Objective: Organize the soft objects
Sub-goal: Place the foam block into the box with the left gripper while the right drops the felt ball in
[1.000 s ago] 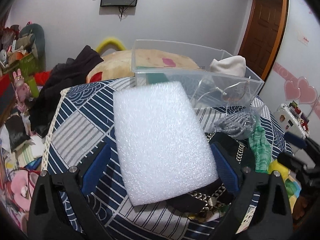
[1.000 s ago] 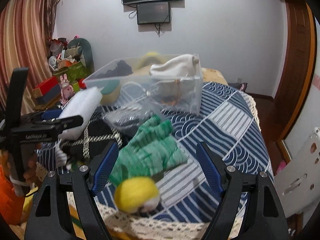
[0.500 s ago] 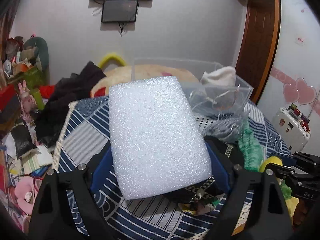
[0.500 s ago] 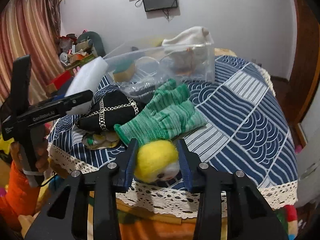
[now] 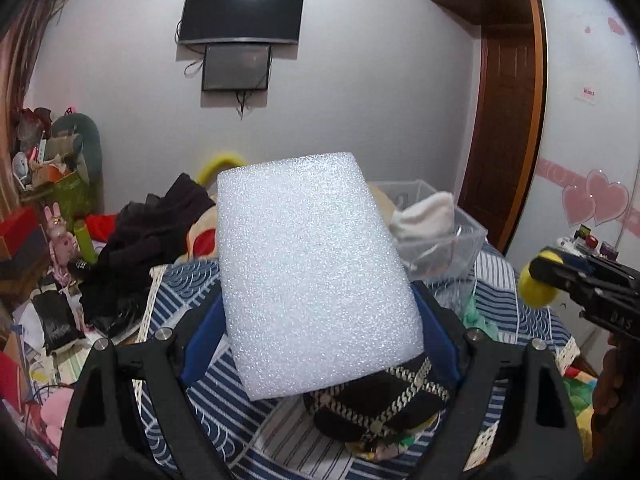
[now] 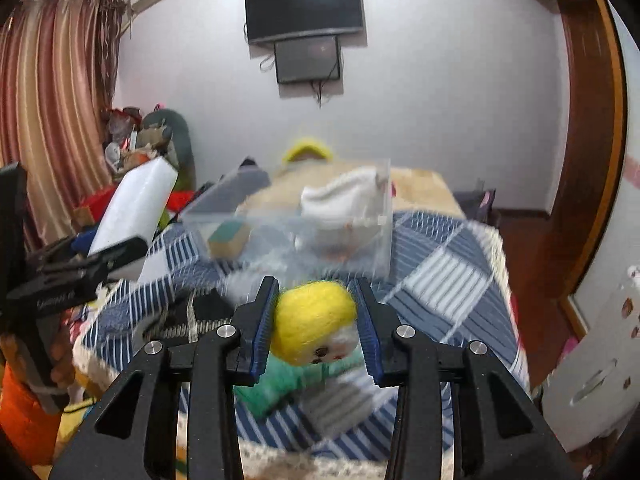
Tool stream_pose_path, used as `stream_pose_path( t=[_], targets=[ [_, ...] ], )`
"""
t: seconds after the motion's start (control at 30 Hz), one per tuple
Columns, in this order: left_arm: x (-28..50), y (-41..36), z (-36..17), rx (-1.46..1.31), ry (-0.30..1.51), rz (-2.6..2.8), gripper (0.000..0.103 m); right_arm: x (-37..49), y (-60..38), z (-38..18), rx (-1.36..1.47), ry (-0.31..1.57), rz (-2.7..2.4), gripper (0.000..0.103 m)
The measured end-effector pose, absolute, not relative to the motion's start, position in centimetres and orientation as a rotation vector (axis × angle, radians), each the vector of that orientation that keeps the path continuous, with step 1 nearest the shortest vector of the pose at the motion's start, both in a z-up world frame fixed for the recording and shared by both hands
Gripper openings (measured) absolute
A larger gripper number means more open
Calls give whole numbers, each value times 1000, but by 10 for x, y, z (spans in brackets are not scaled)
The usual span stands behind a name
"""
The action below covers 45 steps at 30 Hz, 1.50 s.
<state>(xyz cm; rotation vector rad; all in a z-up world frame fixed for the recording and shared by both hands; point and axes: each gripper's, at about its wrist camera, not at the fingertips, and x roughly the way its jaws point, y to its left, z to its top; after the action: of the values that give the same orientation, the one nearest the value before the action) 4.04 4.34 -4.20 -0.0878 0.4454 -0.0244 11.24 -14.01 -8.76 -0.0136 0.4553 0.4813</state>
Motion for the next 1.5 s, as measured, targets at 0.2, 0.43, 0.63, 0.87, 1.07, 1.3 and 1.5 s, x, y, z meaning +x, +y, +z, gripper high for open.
stream_pose_path(
  t=[0.2,0.43,0.63,0.87,1.07,1.3,1.5],
  targets=[
    [61,51,-28,-110,415,-25,87,132,-133,-63,-2,374,476,35],
    [97,59,-23,-127,428,-33,87,159,-116,-48,4,331,481,35],
    [133,59,-30,-120,478,-50,87,186,-100,-50,-6,351,483,35],
    [164,47,-43,-70,515,-43,87,215,-83,-66,-38,417,479,35],
    [188,41,-58,-52,567,-46,87,227,-73,-81,-63,475,480,35],
    [194,32,-69,-17,622,-54,88,232,-71,-90,-91,522,481,37],
    [187,31,-63,-35,615,-66,88,231,-77,-88,-96,529,466,47]
  ],
)
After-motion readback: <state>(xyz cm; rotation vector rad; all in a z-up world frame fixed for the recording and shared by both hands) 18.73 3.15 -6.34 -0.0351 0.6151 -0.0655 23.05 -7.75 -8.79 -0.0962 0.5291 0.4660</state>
